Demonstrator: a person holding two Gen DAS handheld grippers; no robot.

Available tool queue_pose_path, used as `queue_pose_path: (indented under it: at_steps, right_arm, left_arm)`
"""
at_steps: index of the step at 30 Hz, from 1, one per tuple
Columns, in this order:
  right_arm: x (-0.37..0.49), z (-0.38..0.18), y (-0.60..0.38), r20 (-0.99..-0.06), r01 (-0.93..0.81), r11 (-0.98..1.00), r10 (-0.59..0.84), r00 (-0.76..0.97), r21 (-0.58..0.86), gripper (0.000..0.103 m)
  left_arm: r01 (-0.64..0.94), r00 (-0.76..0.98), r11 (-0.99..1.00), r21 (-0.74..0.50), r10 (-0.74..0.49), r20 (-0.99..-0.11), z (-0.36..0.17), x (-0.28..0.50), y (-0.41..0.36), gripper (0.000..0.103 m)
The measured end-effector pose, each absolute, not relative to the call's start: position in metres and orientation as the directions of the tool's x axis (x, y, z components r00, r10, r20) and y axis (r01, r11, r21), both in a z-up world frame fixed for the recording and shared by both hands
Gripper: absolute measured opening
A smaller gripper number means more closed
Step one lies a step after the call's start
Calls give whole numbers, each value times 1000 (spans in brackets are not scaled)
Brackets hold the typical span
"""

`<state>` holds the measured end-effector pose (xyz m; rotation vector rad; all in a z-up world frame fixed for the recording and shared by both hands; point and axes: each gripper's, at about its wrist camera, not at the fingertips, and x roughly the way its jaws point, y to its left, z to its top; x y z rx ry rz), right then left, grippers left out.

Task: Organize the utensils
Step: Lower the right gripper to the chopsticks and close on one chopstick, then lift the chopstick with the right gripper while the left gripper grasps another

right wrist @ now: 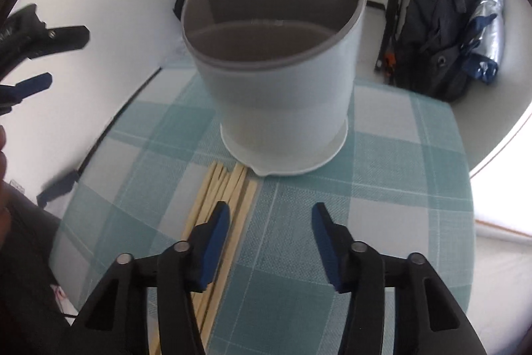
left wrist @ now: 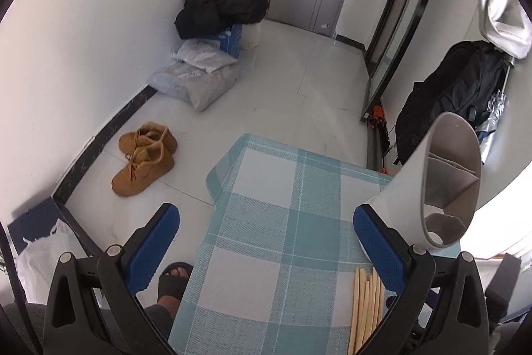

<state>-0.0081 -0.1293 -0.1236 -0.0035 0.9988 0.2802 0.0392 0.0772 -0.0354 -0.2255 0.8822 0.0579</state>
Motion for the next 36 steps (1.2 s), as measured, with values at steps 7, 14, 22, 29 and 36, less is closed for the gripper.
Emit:
queue_pose_path:
  at_steps: [7,14,22,29,36]
  right_arm:
    - [0,-142,-116,-858,-223,970,198,475,100,45]
    - [5,-143,-107,-866,-231,972,147,477,38,40]
    - [6,-142,-95,-852,-298,954,189,488,41,19]
    - [-1,-132,-134,-825,-217,953,294,482,213,5]
    - [-14,-100,-192,-696,-104,897,402,594,429,5]
  left_arm:
    - [-165,610,970,-177,-40,-792,-44,46,90,102]
    - [-166,579,974,-153,-30,-815,-54,51,96,102]
    - [-128,524,986,-104,-22,-852,-74,52,95,102]
    - [27,437,994,-107,-108,-893,-94,33,60,102]
    - [106,385,991,-86,-121,-915,-108,22,30,102]
